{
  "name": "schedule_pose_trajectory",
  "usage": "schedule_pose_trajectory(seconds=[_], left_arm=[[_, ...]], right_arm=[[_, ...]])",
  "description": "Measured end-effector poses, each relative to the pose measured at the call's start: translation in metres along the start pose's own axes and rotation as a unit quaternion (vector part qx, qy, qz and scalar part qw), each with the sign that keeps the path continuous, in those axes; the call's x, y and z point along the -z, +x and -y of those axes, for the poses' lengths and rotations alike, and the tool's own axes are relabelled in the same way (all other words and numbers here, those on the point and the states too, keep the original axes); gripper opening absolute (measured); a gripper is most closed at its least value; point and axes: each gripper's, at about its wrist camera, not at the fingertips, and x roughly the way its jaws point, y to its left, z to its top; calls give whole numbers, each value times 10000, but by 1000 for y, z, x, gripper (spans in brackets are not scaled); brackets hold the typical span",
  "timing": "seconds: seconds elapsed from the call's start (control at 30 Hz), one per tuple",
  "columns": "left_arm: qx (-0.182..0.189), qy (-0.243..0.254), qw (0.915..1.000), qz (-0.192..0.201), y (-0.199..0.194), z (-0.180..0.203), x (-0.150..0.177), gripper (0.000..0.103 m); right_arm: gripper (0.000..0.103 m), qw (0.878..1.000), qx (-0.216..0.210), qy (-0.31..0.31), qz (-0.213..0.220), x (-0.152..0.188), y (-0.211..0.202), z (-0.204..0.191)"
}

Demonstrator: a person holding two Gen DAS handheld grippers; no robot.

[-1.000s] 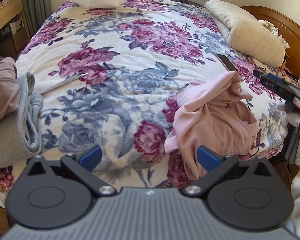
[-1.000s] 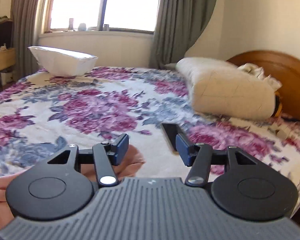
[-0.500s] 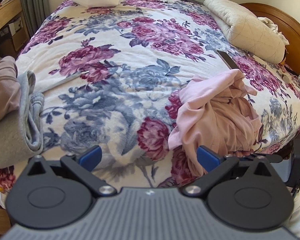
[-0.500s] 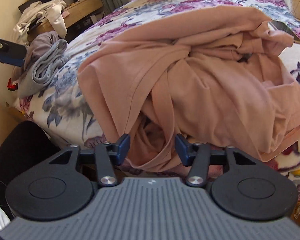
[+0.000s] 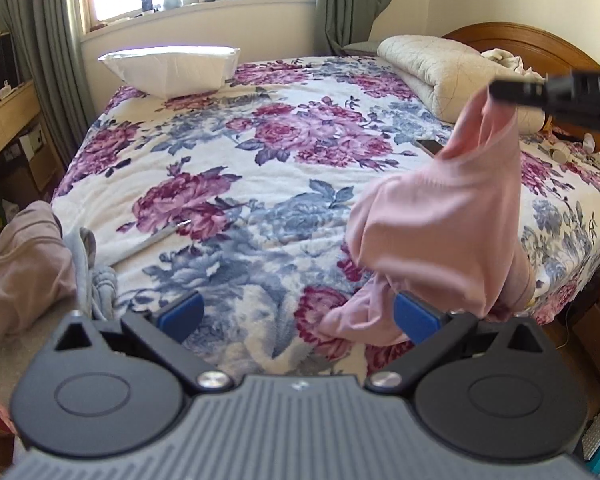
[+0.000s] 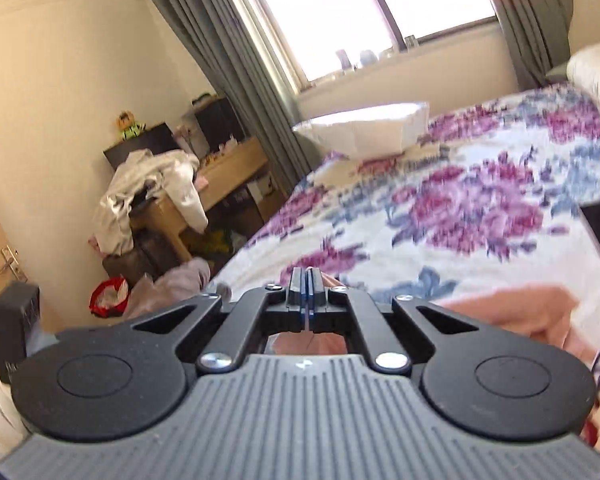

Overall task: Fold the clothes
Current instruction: 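Lift the pink T-shirt with the right gripper and drag it across the bed, then grasp the T-shirt with the left gripper while the right gripper holds it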

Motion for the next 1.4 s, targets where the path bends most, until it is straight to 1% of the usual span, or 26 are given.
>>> schedule_pose_trajectory(seconds=[0.07,0.1,0.2,0.23,0.33,0.37,0.4,0.47,0.5,0.57,0.63,0.7,0.73,0.8,0.87,0.93,0.97,1.03,1.07,1.13,1.23,1.27,1.3,1.33,1.37,1.4], left_arm=[[116,-104,9997,196,-8,0,-4,103],[170,-153,9993,304,-12,0,-6,103],[319,-323,9969,643,-24,-4,-13,103],[353,-399,9953,809,-30,-7,-16,103],[301,-490,9934,988,-33,-12,-21,103],[178,-553,9938,950,-30,-16,-20,103],[124,-594,9941,897,-28,-18,-19,103],[72,-679,9949,748,-22,-23,-15,103],[56,-694,9954,662,-19,-24,-12,103],[25,-725,9962,488,-12,-26,-7,103],[-97,-526,9981,304,-2,-19,-3,103],[-128,-309,9990,305,0,-13,-2,103],[-115,-65,9993,344,4,-6,-1,103],[-59,519,9975,472,16,11,4,103],[-135,950,9944,432,26,21,12,103],[-391,1375,9895,214,47,38,19,103],[-403,1434,9887,176,51,41,22,103],[-226,1486,9886,81,59,49,26,103],[-155,1486,9887,84,58,50,27,103],[47,1564,9876,117,59,59,28,103],[25,1729,9849,101,61,70,28,103],[-34,1766,9843,64,63,74,28,103],[-92,1804,9836,27,65,77,29,103],[-120,1830,9830,20,68,77,30,103],[-147,1856,9825,14,70,78,31,103],[-175,1883,9820,7,72,79,32,103]], right_arm=[[1,9988,72,-221,427,-43,-13,-15],[1,9981,91,-282,548,-55,-16,-20],[0,9912,-299,-503,1184,-98,-35,-44],[0,9893,-219,-672,1275,-108,-38,-53],[1,9813,18,-1167,1528,-138,-48,-79],[4,9834,79,-1172,1385,-137,-43,-76],[15,9852,150,-1184,1232,-136,-37,-72],[36,9866,578,-1388,631,-109,-14,-50],[44,9847,745,-1536,360,-87,-7,-34],[56,9771,1078,-1825,-183,-42,7,-3],[59,9645,1363,-2108,-821,15,16,33],[60,9495,1598,-2297,-1419,73,16,67],[60,9422,1711,-2352,-1664,97,13,82],[60,9296,1891,-2433,-2022,136,7,99],[60,9184,2110,-2424,-2306,171,-3,119],[61,9102,2272,-2517,-2379,194,-5,121],[61,9065,2344,-2556,-2409,204,-5,122],[61,9130,2269,-2460,-2332,211,-1,122],[61,9190,2224,-2388,-2213,213,1,126],[61,9246,2255,-2431,-1875,215,7,127],[61,9278,2292,-2563,-1446,219,15,130],[56,9269,2300,-2639,-1351,220,17,131],[37,9298,2310,-2584,-1236,217,16,131],[23,9325,2320,-2529,-1120,213,15,132],[13,9351,2329,-2474,-1005,210,14,133],[13,9375,2338,-2418,-889,207,13,134]])
